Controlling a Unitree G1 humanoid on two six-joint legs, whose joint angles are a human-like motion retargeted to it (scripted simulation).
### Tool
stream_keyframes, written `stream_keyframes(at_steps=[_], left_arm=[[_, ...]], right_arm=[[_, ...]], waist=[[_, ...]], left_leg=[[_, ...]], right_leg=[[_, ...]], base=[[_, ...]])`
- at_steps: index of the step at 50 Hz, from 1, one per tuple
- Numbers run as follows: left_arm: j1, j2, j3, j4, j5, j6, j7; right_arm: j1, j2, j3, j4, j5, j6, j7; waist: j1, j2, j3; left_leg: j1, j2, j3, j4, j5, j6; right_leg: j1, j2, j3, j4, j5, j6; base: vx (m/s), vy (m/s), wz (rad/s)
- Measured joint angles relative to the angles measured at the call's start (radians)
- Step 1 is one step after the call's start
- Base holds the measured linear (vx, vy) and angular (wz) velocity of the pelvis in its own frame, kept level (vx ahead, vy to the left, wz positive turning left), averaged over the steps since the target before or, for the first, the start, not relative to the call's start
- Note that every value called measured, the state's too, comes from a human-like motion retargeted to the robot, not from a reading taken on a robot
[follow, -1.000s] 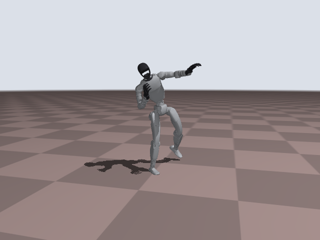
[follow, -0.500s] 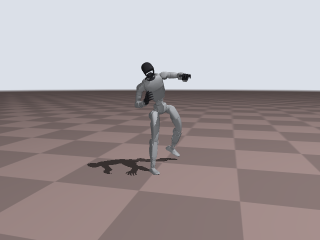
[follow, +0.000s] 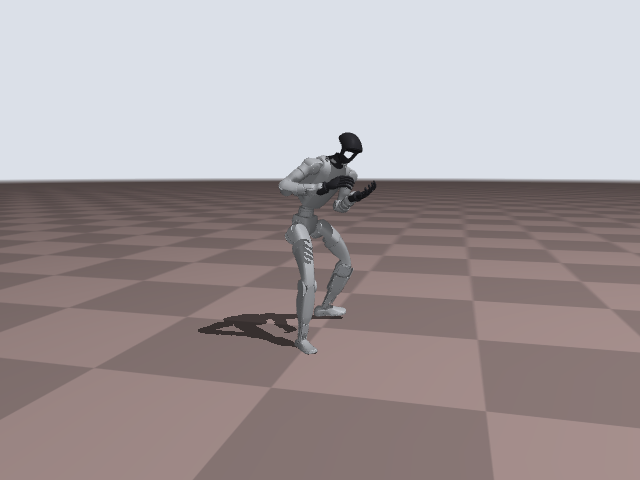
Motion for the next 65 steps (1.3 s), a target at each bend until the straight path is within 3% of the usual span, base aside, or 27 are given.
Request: stream_keyframes(at_steps=[3,5,7,9,11,13,15,18,20,22,25,28,33,36,39,42,45,47,48,49,50,52,55,58,61,63,65], left_arm=[[-0.036,-0.076,-0.077,0.026,-0.23,-0.064,0.078],[-0.134,0.052,-0.005,0.135,0.206,0.045,0.114],[-0.136,-0.025,-0.037,0.102,-0.154,-0.029,0.107],[-0.134,-0.019,-0.013,0.12,-0.002,-0.017,0.078],[-0.104,-0.029,-0.003,0.106,-0.012,-0.031,0.094],[-0.052,0.025,0.045,0.118,0.173,-0.003,0.092],[0.005,0.06,0.077,0.093,0.203,0.0,0.09],[0.066,0.09,0.114,0.065,0.171,-0.042,0.1],[0.092,0.132,0.168,0.047,0.148,-0.063,0.104],[0.091,0.177,0.215,0.035,0.138,-0.086,0.121],[0.11,0.167,0.267,-0.016,0.036,-0.117,0.052],[0.1,0.151,0.27,-0.048,-0.095,-0.139,-0.018],[0.081,0.117,0.238,-0.068,-0.352,-0.088,-0.193],[0.01,0.095,0.217,-0.024,-0.366,-0.07,-0.244],[-0.285,0.056,0.125,0.192,-0.103,-0.06,-0.147],[-0.79,0.005,-0.079,0.653,0.402,0.053,0.04],[-1.338,-0.036,-0.429,1.34,0.843,0.251,0.119],[-1.549,-0.127,-0.754,1.754,1.032,0.314,0.072],[-1.591,-0.157,-0.875,1.867,1.032,0.302,-0.023],[-1.607,-0.145,-0.902,1.899,1.011,0.304,-0.076],[-1.609,-0.111,-0.884,1.892,0.978,0.314,-0.109],[-1.557,0.021,-0.7,1.662,0.954,0.27,-0.053],[-1.356,0.29,-0.473,1.141,0.904,0.168,0.002],[-1.049,0.457,-0.31,0.76,0.79,0.102,0.038],[-0.733,0.459,-0.121,0.533,0.723,0.073,0.027],[-0.533,0.393,-0.022,0.415,0.659,0.048,0.018],[-0.35,0.307,0.05,0.333,0.484,0.01,0.003]], right_arm=[[-0.007,-0.002,0.037,0.037,-0.05,0.041,-0.096],[0.035,-0.013,-0.011,0.059,-0.071,0.034,-0.154],[0.069,0.054,-0.016,0.098,-0.113,0.08,-0.217],[0.103,0.127,-0.042,0.127,-0.162,0.11,-0.218],[0.092,0.207,-0.029,0.157,-0.187,0.154,-0.216],[0.085,0.261,-0.014,0.168,-0.18,0.148,-0.189],[0.058,0.306,0.02,0.152,-0.171,0.134,-0.139],[-0.05,0.352,0.107,0.138,-0.18,0.115,-0.087],[-0.159,0.377,0.154,0.133,-0.193,0.105,-0.032],[-0.316,0.405,0.247,0.145,-0.291,0.16,-0.018],[-0.449,0.394,0.232,0.121,-0.161,0.062,-0.008],[-0.554,0.372,0.237,0.12,-0.131,0.038,-0.008],[-0.531,0.288,0.197,0.073,-0.106,0.001,-0.029],[-0.508,0.169,0.139,0.087,-0.156,-0.014,-0.053],[-0.518,-0.024,0.079,0.261,-0.302,0.047,-0.162],[-0.646,-0.171,0.151,0.683,-0.319,0.167,-0.242],[-0.888,-0.075,0.301,1.226,0.197,0.143,-0.277],[-0.927,0.013,0.285,1.388,0.655,-0.011,-0.371],[-0.918,0.009,0.283,1.391,0.658,-0.022,-0.362],[-0.879,-0.003,0.272,1.335,0.587,-0.007,-0.351],[-0.825,-0.019,0.255,1.249,0.48,0.023,-0.339],[-0.621,-0.064,0.135,0.98,0.335,0.004,-0.317],[-0.431,-0.123,-0.035,0.722,0.031,0.054,-0.211],[-0.525,-0.202,-0.054,0.831,-0.004,0.12,-0.229],[-0.771,-0.296,0.066,1.245,0.128,0.19,-0.251],[-0.927,-0.327,0.13,1.529,0.431,0.156,-0.246],[-1.027,-0.341,0.149,1.628,0.708,0.082,-0.231]], waist=[[-0.038,-0.035,0.0],[-0.008,-0.046,0.0],[0.062,-0.033,0.0],[0.142,0.011,0.0],[0.224,0.051,0.0],[0.306,0.104,0.0],[0.38,0.141,0.0],[0.475,0.162,0.0],[0.525,0.156,0.0],[0.548,0.121,0.0],[0.611,0.087,0.0],[0.657,0.021,0.0],[0.718,-0.075,-0.019],[0.719,-0.103,-0.104],[0.719,-0.115,-0.193],[0.7,-0.113,-0.264],[0.626,-0.103,-0.283],[0.606,-0.092,-0.269],[0.611,-0.085,-0.261],[0.615,-0.082,-0.256],[0.618,-0.079,-0.253],[0.652,-0.078,-0.245],[0.661,-0.082,-0.233],[0.64,-0.076,-0.238],[0.674,-0.08,-0.227],[0.704,-0.078,-0.207],[0.721,-0.07,-0.166]], left_leg=[[-0.339,-0.034,-0.203,0.141,-0.042,0.048],[-0.499,-0.074,-0.26,0.182,-0.037,0.049],[-0.638,-0.117,-0.268,0.202,-0.002,0.045],[-0.756,-0.165,-0.276,0.209,0.048,0.013],[-0.827,-0.221,-0.278,0.195,0.08,-0.032],[-0.857,-0.279,-0.303,0.195,0.092,-0.075],[-0.854,-0.332,-0.329,0.2,0.087,-0.116],[-0.765,-0.388,-0.365,0.194,0.06,-0.167],[-0.681,-0.41,-0.392,0.173,0.051,-0.192],[-0.592,-0.422,-0.417,0.116,0.055,-0.197],[-0.424,-0.469,-0.451,0.014,0.054,-0.218],[-0.25,-0.493,-0.468,-0.157,0.082,-0.219],[0.063,-0.483,-0.35,-0.454,0.079,-0.13],[0.15,-0.483,-0.358,-0.524,0.126,-0.191],[0.179,-0.482,-0.367,-0.512,0.116,-0.206],[0.199,-0.463,-0.368,-0.49,0.115,-0.231],[0.215,-0.431,-0.369,-0.454,0.121,-0.249],[0.226,-0.413,-0.374,-0.428,0.117,-0.222],[0.233,-0.406,-0.37,-0.424,0.119,-0.213],[0.245,-0.399,-0.36,-0.426,0.119,-0.198],[0.259,-0.392,-0.347,-0.431,0.118,-0.18],[0.283,-0.383,-0.313,-0.446,0.118,-0.151],[0.3,-0.383,-0.291,-0.454,0.116,-0.126],[0.299,-0.375,-0.29,-0.468,0.104,-0.162],[0.294,-0.38,-0.275,-0.5,0.1,-0.176],[0.274,-0.39,-0.278,-0.518,0.111,-0.183],[0.259,-0.402,-0.288,-0.548,0.13,-0.187]], right_leg=[[-0.171,-0.073,-0.053,0.09,0.038,-0.014],[-0.273,-0.12,-0.065,0.108,0.083,-0.037],[-0.383,-0.173,-0.062,0.112,0.126,-0.055],[-0.457,-0.227,-0.071,0.105,0.175,-0.06],[-0.492,-0.276,-0.08,0.091,0.213,-0.082],[-0.466,-0.33,-0.107,0.109,0.219,-0.117],[-0.41,-0.371,-0.128,0.133,0.197,-0.162],[-0.249,-0.364,-0.121,0.138,0.126,-0.18],[-0.135,-0.306,-0.076,0.114,0.096,-0.189],[-0.041,-0.217,-0.023,0.078,0.056,-0.222],[0.145,-0.117,-0.002,0.02,0.014,-0.158],[0.283,-0.046,-0.038,-0.045,0.064,-0.159],[0.507,0.003,-0.077,-0.186,0.199,-0.116],[0.584,0.035,-0.075,-0.223,0.22,-0.105],[0.626,0.042,-0.083,-0.217,0.243,-0.097],[0.652,0.059,-0.089,-0.178,0.272,-0.081],[0.676,0.08,-0.122,-0.137,0.331,-0.082],[0.68,0.079,-0.144,-0.111,0.378,-0.077],[0.672,0.078,-0.143,-0.098,0.405,-0.068],[0.662,0.076,-0.132,-0.089,0.433,-0.06],[0.652,0.075,-0.117,-0.082,0.461,-0.053],[0.632,0.081,-0.074,-0.089,0.505,-0.026],[0.624,0.084,-0.034,-0.108,0.544,0.0],[0.616,0.098,-0.011,-0.113,0.534,0.009],[0.599,0.098,0.001,-0.121,0.502,0.002],[0.595,0.094,-0.017,-0.138,0.475,-0.007],[0.597,0.092,-0.046,-0.162,0.445,-0.025]], base=[[-0.48,0.32,1.48],[-0.38,0.39,1.21],[-0.28,0.46,1.1],[-0.16,0.48,1.26],[-0.03,0.46,1.33],[0.06,0.42,1.48],[0.14,0.35,1.48],[0.24,0.25,1.34],[0.31,0.16,1.12],[0.34,0.11,1.08],[0.38,0.07,1.35],[0.38,0.02,1.0],[0.4,0.11,0.94],[0.38,0.12,0.66],[0.29,0.09,0.59],[0.19,0.04,0.59],[0.12,0.03,0.39],[0.1,0.03,-0.11],[0.09,0.03,-0.43],[0.09,0.03,-0.61],[0.1,0.03,-0.71],[0.09,0.02,-0.67],[0.04,0.02,-0.33],[-0.04,0.01,-0.09],[-0.11,-0.01,-0.13],[-0.15,-0.03,0.17],[-0.17,-0.04,0.26]])
